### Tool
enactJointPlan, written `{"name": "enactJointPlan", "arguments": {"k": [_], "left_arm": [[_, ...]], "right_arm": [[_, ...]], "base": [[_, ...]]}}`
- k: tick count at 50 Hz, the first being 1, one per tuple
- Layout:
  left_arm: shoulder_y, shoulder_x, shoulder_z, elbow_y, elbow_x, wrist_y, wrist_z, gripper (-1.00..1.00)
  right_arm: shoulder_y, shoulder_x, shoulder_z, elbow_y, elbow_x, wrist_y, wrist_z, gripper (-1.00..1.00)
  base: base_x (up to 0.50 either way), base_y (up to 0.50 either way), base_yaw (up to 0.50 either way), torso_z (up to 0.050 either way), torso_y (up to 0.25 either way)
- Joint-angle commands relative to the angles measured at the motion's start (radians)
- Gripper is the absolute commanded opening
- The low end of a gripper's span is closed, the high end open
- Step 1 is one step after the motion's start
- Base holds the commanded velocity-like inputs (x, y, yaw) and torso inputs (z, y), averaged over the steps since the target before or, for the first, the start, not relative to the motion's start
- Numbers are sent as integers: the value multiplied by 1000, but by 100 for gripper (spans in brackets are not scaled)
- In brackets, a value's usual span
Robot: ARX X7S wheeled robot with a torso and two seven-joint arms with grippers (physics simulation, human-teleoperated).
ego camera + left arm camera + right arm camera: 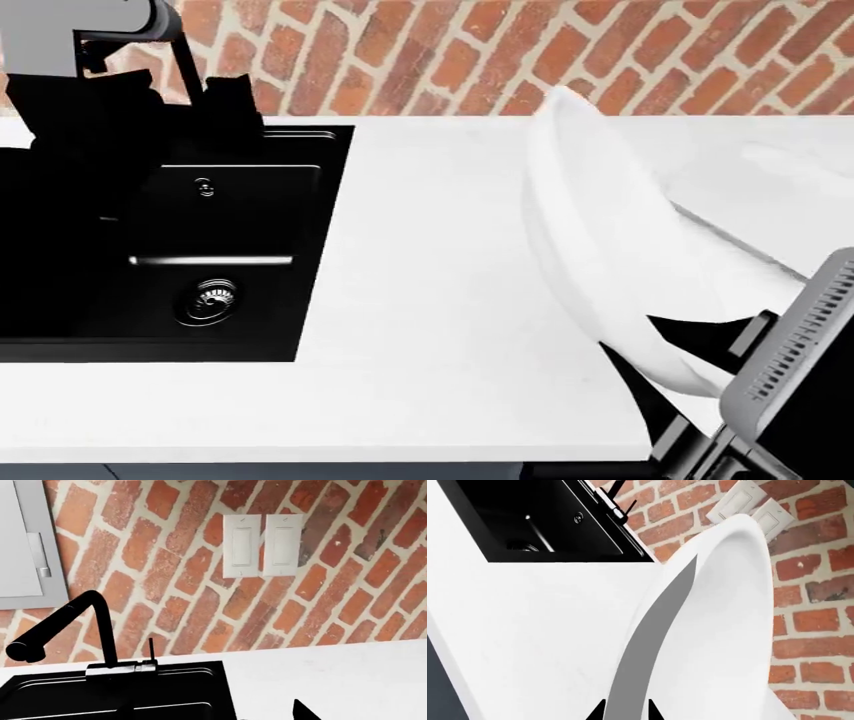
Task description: Place the two vegetables and bowl onto the tray for setting up a vegetable dip station.
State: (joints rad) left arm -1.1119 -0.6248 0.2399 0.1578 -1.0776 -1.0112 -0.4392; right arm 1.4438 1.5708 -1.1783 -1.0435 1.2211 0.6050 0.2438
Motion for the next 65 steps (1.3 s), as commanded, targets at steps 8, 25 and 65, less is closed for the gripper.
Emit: {"name": "enactJointPlan", "arguments": {"k": [8, 25, 65], "left_arm": [[1, 5, -8, 1, -2, 3, 0, 100], [1, 2, -9, 2, -8, 4, -4, 100], [1, -3, -2, -9, -5, 14, -3, 100]], "right_arm": [[158, 0, 70, -4, -20, 28, -12, -100], [168, 0, 91, -4, -7, 32, -11, -100], [188, 0, 139, -4, -46, -60, -13, -100]], "base": [[-2, -500, 0, 0, 1], [-2, -500, 0, 0, 0], [55, -441, 0, 0, 1]]}}
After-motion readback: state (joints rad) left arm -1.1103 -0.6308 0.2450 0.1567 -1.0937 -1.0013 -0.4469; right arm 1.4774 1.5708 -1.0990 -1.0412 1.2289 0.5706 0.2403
